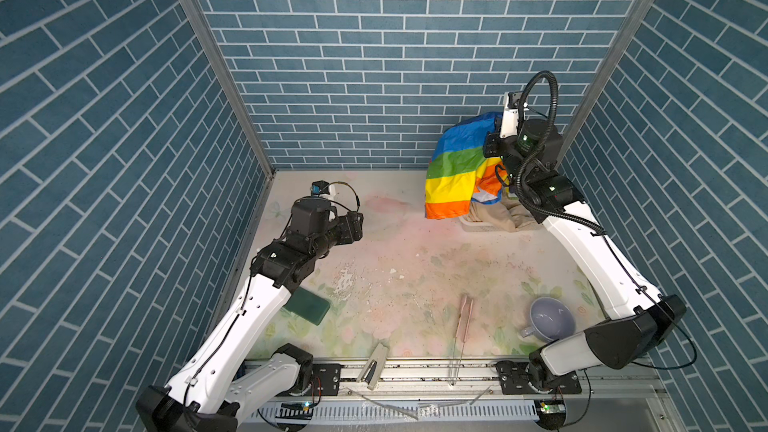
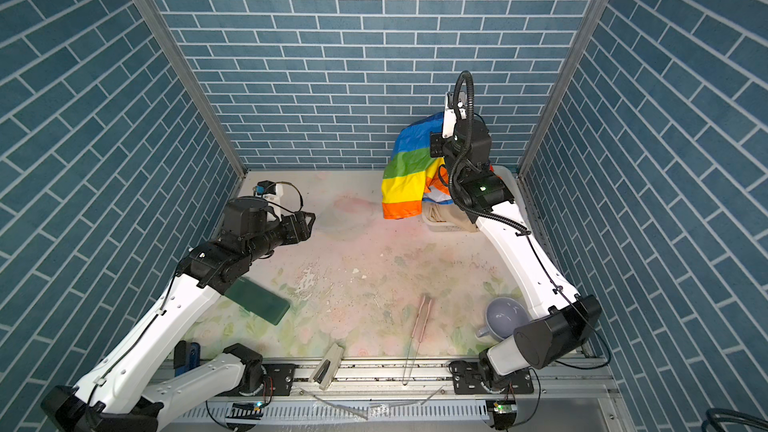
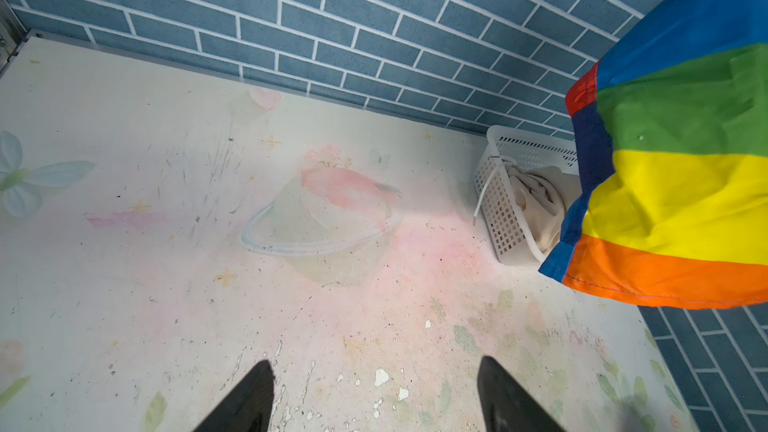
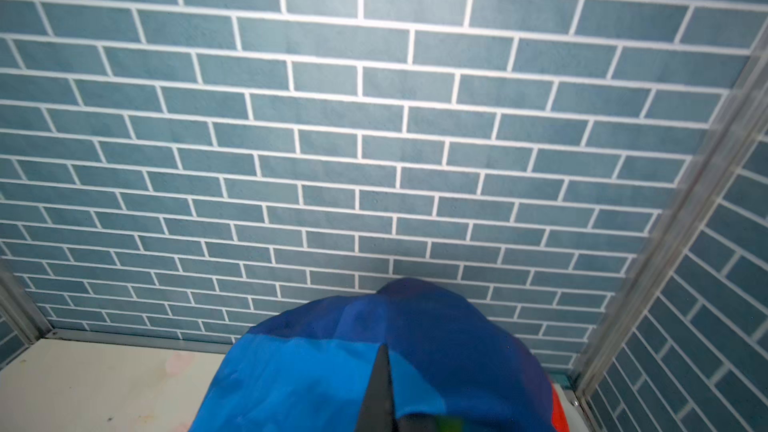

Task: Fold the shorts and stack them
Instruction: 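Lift the rainbow shorts out and drop them on the table with the right gripper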

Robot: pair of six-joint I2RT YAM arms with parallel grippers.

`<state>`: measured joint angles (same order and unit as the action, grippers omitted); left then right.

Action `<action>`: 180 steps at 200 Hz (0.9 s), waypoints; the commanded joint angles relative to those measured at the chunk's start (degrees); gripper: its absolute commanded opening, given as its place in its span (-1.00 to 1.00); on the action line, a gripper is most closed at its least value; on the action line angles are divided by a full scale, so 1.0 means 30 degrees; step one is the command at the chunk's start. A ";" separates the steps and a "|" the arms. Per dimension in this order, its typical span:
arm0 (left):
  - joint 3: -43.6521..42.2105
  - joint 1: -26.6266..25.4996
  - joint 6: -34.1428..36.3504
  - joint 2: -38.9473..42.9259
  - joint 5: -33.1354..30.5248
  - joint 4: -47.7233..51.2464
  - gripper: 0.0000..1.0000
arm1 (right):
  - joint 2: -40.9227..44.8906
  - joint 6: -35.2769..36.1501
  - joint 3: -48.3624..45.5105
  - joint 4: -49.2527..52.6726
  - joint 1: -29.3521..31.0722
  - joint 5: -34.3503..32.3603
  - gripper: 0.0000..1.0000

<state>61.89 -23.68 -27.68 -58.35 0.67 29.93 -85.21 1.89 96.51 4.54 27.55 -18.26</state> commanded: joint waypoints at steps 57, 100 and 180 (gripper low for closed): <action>0.0347 0.0666 -0.0616 0.1635 -0.4460 0.1958 0.77 | -0.3035 -0.2903 0.6572 0.2855 0.2243 1.3430 -1.00; 0.0292 0.1728 -0.0734 0.3190 -0.6096 0.2564 0.96 | -0.5313 -0.1930 0.5370 0.3073 0.5232 1.1489 -1.00; -0.1029 0.2062 -0.1254 0.1490 -0.4727 0.0773 0.99 | -0.4996 -0.5645 -0.5439 0.2720 0.4309 0.6049 -0.11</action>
<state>59.99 -18.06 -31.03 -50.33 -16.12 34.92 -103.20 -9.80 86.11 13.17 43.29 7.86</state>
